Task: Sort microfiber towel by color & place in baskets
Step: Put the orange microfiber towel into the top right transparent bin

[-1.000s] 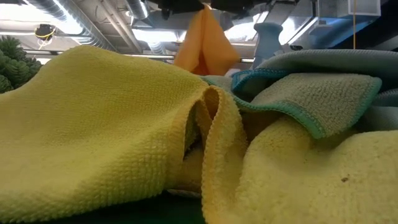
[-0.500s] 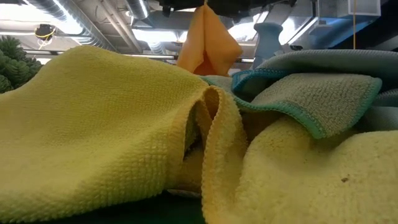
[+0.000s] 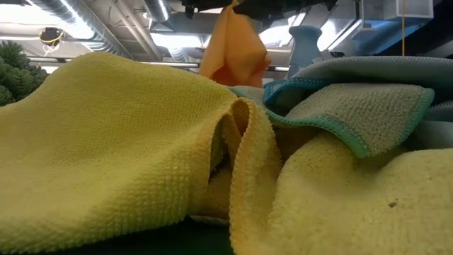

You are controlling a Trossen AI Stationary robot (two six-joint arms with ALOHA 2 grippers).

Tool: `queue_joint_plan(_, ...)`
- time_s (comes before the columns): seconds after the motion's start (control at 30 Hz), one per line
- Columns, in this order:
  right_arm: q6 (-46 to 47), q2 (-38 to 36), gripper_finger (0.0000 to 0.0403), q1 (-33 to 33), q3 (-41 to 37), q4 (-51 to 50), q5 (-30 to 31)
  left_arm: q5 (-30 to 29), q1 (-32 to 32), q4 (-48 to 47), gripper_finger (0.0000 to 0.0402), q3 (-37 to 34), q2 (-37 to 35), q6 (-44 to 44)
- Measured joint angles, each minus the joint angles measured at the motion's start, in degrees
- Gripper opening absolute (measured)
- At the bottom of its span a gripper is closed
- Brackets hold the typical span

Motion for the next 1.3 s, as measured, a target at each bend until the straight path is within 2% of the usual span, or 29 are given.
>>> queue_joint_plan(0.1,0.0,-0.5,0.002,0.0,0.0,-0.3,0.2,0.0,0.0,0.1,0.0004,0.0,0.0,0.0)
queue_joint_plan(0.23,-0.1,-2.6,0.0007,0.0,0.3,-2.7,2.1,0.0,0.0,0.2,0.0038,0.0,0.0,0.0)
queue_joint_plan(0.47,-4.1,-6.7,0.0005,0.0,7.1,-16.9,12.5,-2.2,0.0,-0.4,0.0106,0.0,0.0,-0.1)
queue_joint_plan(0.67,-6.1,-9.9,0.0004,-0.6,10.5,-26.6,20.2,-2.2,0.0,-1.4,0.0117,0.0,0.0,-0.1)
queue_joint_plan(0.9,-5.7,-13.6,0.0003,-8.5,10.9,-34.6,20.5,-2.1,0.0,-1.6,0.0117,0.0,0.0,-0.1)
queue_joint_plan(1.3,-4.6,-13.9,0.0001,-26.0,8.6,-49.8,20.1,-2.1,0.0,-3.5,0.0118,0.0,0.0,-0.1)
